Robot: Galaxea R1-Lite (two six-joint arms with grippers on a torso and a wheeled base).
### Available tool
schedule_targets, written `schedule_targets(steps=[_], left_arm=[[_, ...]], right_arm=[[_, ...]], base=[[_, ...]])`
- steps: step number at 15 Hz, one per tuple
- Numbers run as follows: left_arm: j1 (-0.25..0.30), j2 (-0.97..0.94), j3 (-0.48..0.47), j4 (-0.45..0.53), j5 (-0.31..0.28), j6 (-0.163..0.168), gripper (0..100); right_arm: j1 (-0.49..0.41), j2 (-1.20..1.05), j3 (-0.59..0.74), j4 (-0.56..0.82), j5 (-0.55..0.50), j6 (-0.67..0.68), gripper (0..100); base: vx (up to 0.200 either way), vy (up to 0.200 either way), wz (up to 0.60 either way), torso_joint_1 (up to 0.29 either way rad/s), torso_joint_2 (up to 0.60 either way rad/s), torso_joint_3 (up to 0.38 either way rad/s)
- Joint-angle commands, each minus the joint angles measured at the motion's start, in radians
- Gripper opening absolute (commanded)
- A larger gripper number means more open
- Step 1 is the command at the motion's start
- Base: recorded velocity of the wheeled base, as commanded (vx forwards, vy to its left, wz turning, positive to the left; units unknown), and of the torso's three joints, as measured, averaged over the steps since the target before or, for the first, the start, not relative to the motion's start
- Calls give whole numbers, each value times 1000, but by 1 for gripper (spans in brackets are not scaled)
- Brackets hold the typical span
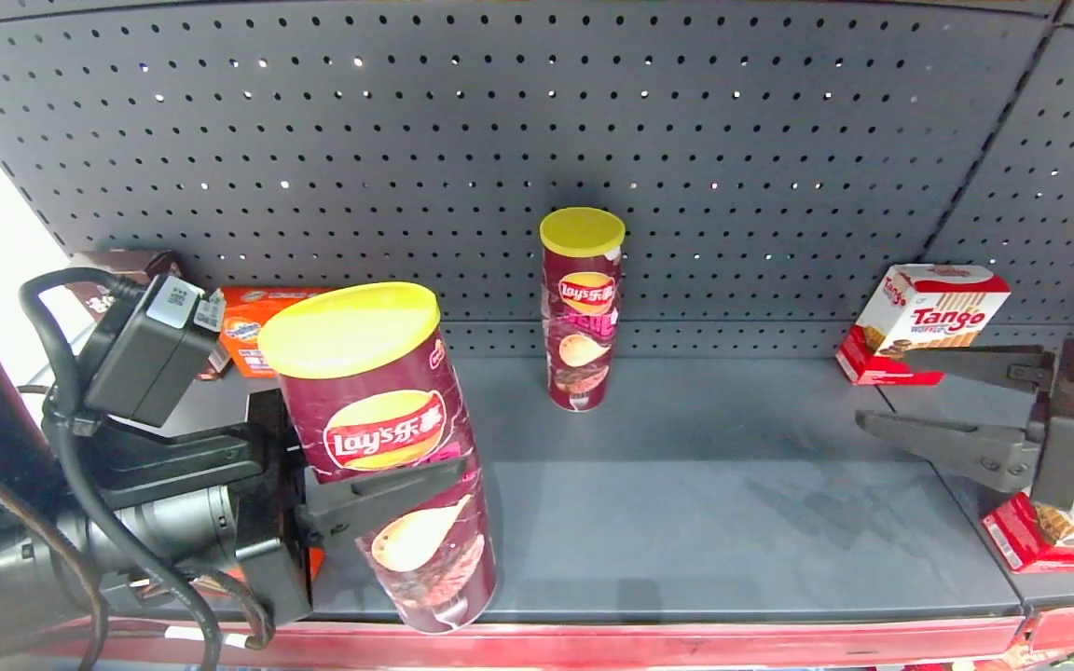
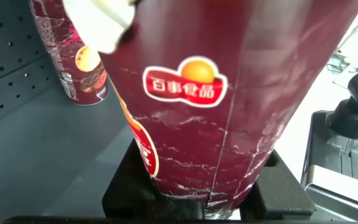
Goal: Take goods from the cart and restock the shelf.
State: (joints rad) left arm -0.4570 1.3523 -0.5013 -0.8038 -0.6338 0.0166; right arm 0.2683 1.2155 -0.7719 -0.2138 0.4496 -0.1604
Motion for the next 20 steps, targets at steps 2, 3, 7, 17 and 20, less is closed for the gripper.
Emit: schedule_targets(steps=[2,3,7,17,20], left_arm=[[-2,-1,3,0,2,0,0],[-2,-1,3,2,0,0,0],[-2,1,-3,-2,0,0,0],[0,8,-3,-2,0,-6,0],[0,8,0,-2,0,-6,0]], right_arm=[[6,226,-138,-45,78,-62,100],[9,289,-202,-47,153,-93,100],[11,464,-336,-108,411,-235,100],[69,796,-636,-251,540,-226,100],[80,851,-682,-254,541,-205,100]], base=[[0,0,0,0,0,0],[0,0,0,0,0,0],[0,0,0,0,0,0],[0,0,0,0,0,0],[0,0,0,0,0,0]])
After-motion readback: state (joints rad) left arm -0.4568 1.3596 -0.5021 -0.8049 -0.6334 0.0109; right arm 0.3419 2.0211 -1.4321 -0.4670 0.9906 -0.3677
